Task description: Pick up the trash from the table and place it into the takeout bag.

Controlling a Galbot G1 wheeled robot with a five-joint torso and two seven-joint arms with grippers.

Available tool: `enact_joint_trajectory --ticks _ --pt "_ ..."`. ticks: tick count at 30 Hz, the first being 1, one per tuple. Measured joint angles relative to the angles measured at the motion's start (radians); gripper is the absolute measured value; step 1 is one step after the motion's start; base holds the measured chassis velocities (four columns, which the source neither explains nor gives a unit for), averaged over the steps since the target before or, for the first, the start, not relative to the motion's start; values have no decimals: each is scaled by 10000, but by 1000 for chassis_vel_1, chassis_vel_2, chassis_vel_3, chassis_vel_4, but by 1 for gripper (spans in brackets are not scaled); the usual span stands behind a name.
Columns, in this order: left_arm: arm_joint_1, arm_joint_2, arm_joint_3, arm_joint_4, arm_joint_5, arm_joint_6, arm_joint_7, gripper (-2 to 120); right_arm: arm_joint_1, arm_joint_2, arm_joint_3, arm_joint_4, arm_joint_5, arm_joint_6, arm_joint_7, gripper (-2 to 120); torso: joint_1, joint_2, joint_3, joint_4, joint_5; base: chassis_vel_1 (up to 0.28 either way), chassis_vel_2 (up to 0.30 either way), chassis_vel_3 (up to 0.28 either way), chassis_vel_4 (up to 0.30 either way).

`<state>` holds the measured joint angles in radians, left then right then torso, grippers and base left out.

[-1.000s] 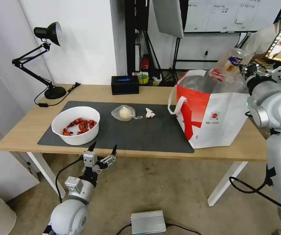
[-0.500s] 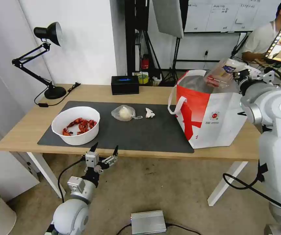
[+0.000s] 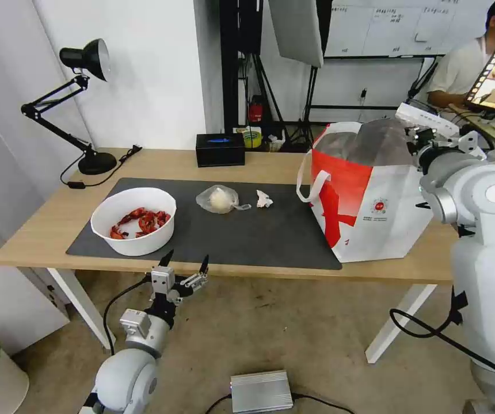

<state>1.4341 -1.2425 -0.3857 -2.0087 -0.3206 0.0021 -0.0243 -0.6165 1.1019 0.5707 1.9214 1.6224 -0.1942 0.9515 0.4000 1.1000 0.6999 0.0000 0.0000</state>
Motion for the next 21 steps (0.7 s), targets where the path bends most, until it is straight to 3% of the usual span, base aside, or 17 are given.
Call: enact_joint_trajectory --ticks 5,8,9,11,12,15,21 --pt "-1 -23 -25 -1 -8 -2 1 100 -370 -16 74 166 -453 -18 -1244 68 0 0 0 2 -1 0 0 0 0" --pt "25 -35 -87 -24 -31 -14 0 100 -1251 -145 164 623 -1254 47 -3713 84 0 0 0 -1 1 0 0 0 0" --pt "25 -35 -87 -24 -31 -14 0 100 -1251 -145 164 623 -1254 47 -3713 84 0 0 0 -1 1 0 0 0 0" --pt "36 -36 -123 -36 -49 -29 1 100 -1832 -315 155 950 -1968 87 -4894 93 0 0 -1 -1 0 0 0 0 0" --pt "36 -36 -123 -36 -49 -29 1 100 -1832 -315 155 950 -1968 87 -4894 93 0 0 -1 -1 0 0 0 0 0" --pt "38 -46 -149 -42 -65 -35 0 100 -2589 -545 29 1316 -3618 222 -6260 99 0 1 0 0 0 0 0 0 0" --pt "75 -82 -221 -62 -69 -53 -2 100 -3680 -659 -194 1857 -6039 721 -7411 99 -1 1 0 -1 -1 0 0 0 0"
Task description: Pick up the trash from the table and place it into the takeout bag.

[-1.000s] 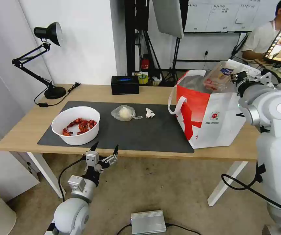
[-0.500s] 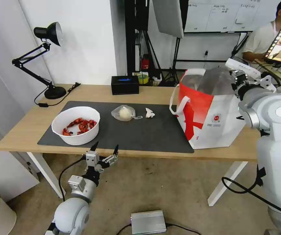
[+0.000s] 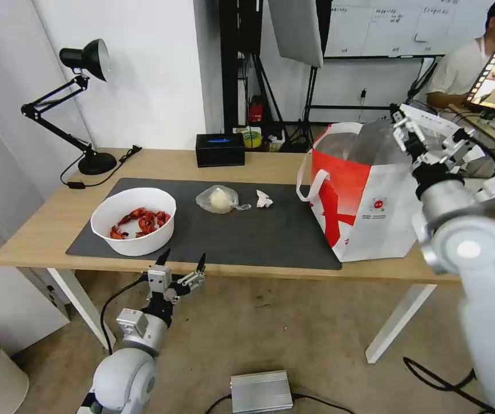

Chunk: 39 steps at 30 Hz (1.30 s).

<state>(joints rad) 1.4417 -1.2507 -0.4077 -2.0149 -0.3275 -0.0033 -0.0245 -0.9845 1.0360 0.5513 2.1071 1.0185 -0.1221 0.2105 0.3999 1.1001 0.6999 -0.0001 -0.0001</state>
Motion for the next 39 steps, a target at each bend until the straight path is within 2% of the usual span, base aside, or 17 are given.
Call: enact_joint_trajectory --ticks 6,15,18,27,39 --pt "129 -79 -149 -37 138 -3 -71 100 -1188 318 -238 345 -2170 712 -523 99 0 0 0 0 0 0 0 0 0" --pt "273 -103 -384 -120 166 -3 -93 100 -2166 921 -454 199 -3743 1291 -570 99 0 0 0 2 0 0 0 0 0" --pt "360 -96 -552 -195 169 6 -117 100 -2795 1374 -578 56 -4612 1675 -546 99 0 1 0 2 0 0 0 0 0" --pt "500 -127 -754 -233 175 9 -156 100 -3855 2287 -855 -388 -6116 2558 -515 100 0 0 1 1 0 0 0 0 0" --pt "524 -218 -796 -250 199 -33 -151 100 -4778 2989 -1467 -560 -7363 2678 -442 100 0 0 0 1 1 0 0 0 0"
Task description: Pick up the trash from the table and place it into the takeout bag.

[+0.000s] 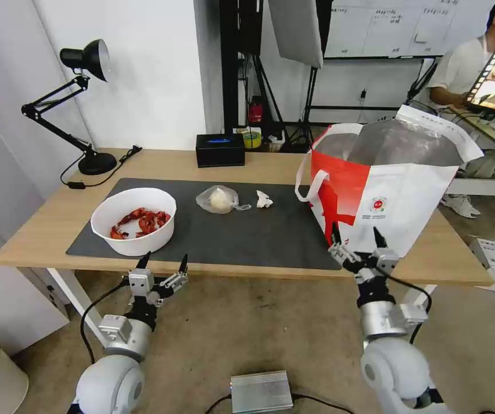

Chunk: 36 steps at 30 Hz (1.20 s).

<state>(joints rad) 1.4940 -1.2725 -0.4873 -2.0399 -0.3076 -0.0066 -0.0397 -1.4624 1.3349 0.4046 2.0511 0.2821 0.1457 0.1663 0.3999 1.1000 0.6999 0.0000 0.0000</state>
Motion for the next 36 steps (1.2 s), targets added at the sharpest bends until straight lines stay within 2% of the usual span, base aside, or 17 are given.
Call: enact_joint_trajectory --ticks 8,36 --pt "58 -90 -23 -24 54 -16 17 100 -347 290 -301 -49 -451 5 -5 100 0 0 0 0 -1 0 0 0 0" --pt "232 -117 -205 -149 53 -186 50 100 -527 348 -452 -23 -481 21 -25 100 2 0 0 0 0 0 0 0 0"
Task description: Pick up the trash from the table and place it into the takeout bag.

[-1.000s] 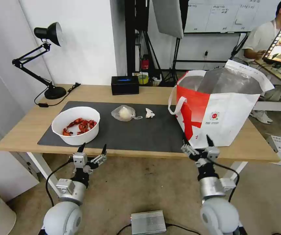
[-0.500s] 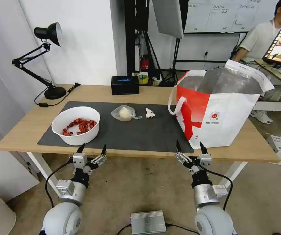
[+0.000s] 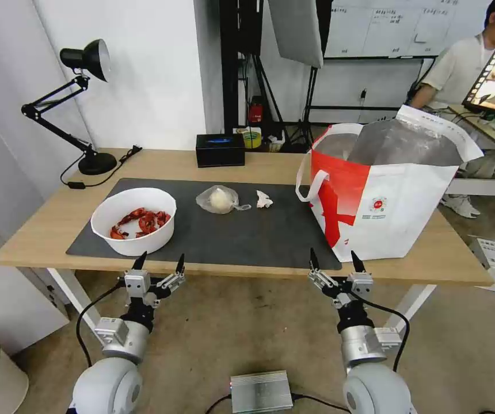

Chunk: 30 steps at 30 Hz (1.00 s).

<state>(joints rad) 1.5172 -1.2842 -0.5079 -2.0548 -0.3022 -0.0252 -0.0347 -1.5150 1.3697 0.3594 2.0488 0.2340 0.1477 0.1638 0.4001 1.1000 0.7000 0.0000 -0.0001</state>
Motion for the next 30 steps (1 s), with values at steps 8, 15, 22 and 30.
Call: enact_joint_trajectory --ticks 8,15,22,30 --pt "72 -20 -19 -5 -1 -33 9 100 99 -18 -302 -38 27 8 -148 100 -1 0 0 -1 0 0 0 0 0" --pt "205 -54 -45 -43 -1 -88 27 100 901 -329 -864 -403 177 4 -235 100 0 0 0 0 0 0 0 0 0" --pt "268 -129 -142 -45 -6 -159 42 100 2021 -366 -1449 -1200 456 -124 -243 100 0 0 0 1 1 0 0 0 0" --pt "312 -193 -209 45 -24 -183 48 100 3204 -395 -1890 -2117 965 -456 -197 100 0 0 1 0 1 0 0 0 0"
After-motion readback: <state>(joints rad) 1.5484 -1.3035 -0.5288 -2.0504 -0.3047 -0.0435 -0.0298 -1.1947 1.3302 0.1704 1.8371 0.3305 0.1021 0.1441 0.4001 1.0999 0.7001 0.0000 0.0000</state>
